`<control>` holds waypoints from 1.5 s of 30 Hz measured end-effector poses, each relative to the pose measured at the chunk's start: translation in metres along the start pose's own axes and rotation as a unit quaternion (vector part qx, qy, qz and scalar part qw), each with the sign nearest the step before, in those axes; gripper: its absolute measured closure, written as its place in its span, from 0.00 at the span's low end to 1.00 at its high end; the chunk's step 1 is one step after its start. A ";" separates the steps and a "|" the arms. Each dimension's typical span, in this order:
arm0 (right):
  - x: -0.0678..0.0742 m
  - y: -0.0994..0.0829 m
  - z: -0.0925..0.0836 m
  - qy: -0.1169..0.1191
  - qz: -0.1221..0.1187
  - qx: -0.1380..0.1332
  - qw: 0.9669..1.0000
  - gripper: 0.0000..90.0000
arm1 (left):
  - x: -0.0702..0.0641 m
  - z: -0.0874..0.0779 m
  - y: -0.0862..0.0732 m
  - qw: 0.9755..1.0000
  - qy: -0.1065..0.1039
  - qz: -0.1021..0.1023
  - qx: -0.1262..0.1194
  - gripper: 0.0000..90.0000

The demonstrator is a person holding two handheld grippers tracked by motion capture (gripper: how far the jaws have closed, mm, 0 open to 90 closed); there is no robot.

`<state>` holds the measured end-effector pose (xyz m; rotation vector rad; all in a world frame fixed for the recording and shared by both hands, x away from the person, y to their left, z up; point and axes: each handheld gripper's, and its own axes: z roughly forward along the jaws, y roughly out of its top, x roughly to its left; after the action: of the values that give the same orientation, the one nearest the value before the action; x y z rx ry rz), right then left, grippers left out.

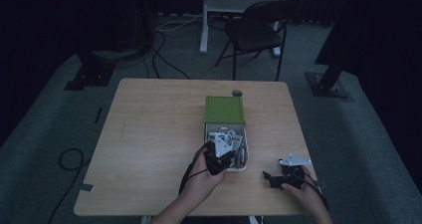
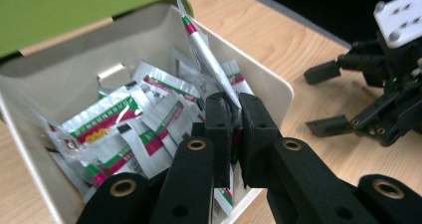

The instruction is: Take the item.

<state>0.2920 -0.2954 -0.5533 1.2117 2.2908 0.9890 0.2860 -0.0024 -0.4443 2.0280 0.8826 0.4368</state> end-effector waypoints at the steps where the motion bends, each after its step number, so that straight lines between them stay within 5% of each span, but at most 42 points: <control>1: 0.000 0.000 0.000 0.000 0.000 0.000 1.000 0.15 | 0.001 -0.001 0.000 1.000 -0.001 0.000 -0.001 0.94; 25: 0.000 0.000 0.000 0.000 0.001 0.000 1.000 0.15 | 0.027 -0.047 0.009 0.999 -0.005 -0.019 -0.042 0.94; 45: 0.000 0.000 0.000 0.000 0.000 0.000 1.000 0.15 | 0.067 -0.087 -0.015 0.996 0.020 -0.039 -0.075 0.94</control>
<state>0.2922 -0.2955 -0.5534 1.2126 2.2909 0.9898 0.2747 0.1018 -0.4084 1.8473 0.9218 0.4870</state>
